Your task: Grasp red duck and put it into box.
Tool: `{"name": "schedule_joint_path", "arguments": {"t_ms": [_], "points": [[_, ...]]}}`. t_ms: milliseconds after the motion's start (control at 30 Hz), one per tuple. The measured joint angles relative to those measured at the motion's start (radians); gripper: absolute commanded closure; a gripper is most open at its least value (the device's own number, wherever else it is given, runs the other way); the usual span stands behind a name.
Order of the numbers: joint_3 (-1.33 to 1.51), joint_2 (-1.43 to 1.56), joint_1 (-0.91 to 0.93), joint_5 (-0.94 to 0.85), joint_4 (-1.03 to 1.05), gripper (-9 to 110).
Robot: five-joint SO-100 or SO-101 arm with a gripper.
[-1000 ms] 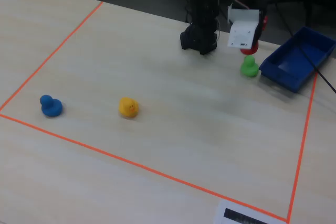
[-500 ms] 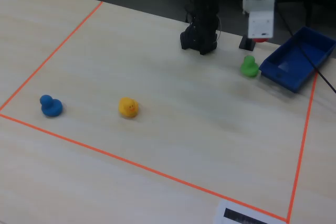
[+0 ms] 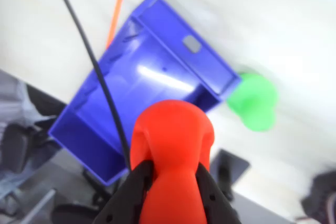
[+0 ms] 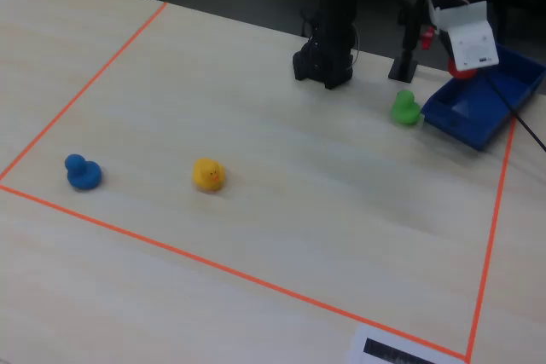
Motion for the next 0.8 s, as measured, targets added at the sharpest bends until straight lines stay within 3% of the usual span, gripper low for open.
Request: {"name": "schedule_joint_path", "arguments": {"t_ms": [800], "points": [[0.212,-0.140,-0.041,0.101,-0.256,101]]}}
